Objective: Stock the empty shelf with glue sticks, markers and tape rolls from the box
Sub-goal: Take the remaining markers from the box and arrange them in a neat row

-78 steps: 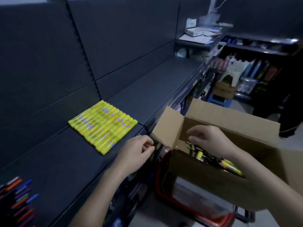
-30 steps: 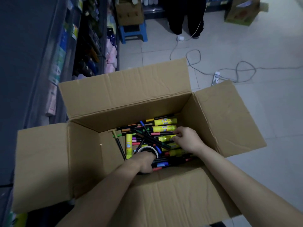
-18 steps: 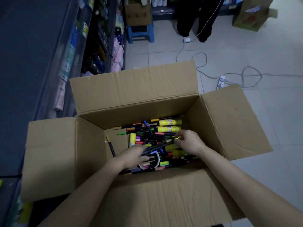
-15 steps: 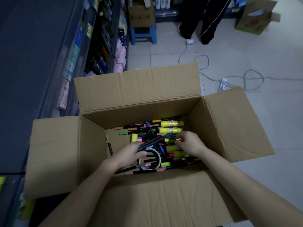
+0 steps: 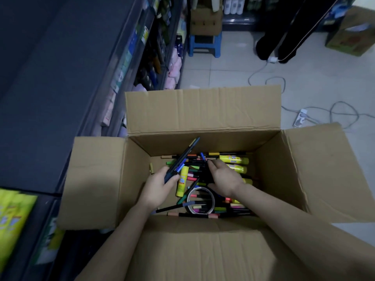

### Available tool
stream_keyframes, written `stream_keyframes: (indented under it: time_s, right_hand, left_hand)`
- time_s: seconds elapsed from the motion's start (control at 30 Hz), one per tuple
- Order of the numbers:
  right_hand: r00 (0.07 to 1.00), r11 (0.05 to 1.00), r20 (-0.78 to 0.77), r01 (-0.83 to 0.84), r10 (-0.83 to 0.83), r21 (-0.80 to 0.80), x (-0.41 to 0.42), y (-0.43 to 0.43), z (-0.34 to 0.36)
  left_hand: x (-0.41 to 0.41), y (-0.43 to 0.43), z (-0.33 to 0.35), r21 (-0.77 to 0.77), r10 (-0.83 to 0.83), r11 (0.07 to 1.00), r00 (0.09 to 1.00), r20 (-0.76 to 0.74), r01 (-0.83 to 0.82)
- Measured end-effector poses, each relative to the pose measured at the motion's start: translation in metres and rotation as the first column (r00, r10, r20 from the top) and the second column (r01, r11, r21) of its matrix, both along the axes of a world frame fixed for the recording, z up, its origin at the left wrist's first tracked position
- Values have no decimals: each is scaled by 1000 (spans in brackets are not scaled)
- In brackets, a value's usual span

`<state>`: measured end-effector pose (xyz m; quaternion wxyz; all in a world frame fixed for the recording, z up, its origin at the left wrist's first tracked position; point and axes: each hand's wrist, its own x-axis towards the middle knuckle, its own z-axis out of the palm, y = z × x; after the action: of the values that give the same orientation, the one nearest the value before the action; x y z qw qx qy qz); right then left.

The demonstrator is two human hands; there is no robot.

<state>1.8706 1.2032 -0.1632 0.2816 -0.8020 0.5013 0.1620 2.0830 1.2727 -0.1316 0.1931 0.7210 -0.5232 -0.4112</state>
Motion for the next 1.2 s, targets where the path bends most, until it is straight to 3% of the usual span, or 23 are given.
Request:
stream_keyframes:
  time_s: [0.1,0.37,0.47,0.7,0.87,1.2]
  right_hand:
    - [994,996,-62,-88,87,-19,11,-6,-10]
    - [977,989,-177,-136,123,-61,32,-16,-28]
    - [978,989,-159,-141,134,-33,31,-23,-30]
    - [979,967,-119,-138,166,216,28,-34,-32]
    - [994,953,-50,-80,99,293,28,-41,-24]
    - [999,981,41,-13,6,191,24,-36,-1]
  left_hand:
    - [2,3,-5,10,9,1000,1000,8,-9]
    - [8,5,-12,17,44,999,998,36,-45]
    - [8,5,-14,19,39,999,998,39,-40]
    - [8,5,-13,1,25,1000,998,58,-25]
    - [8,5,-13,6,6,1000,998,69,-6]
    - [5,4,-1,26,-44,999,995,85,42]
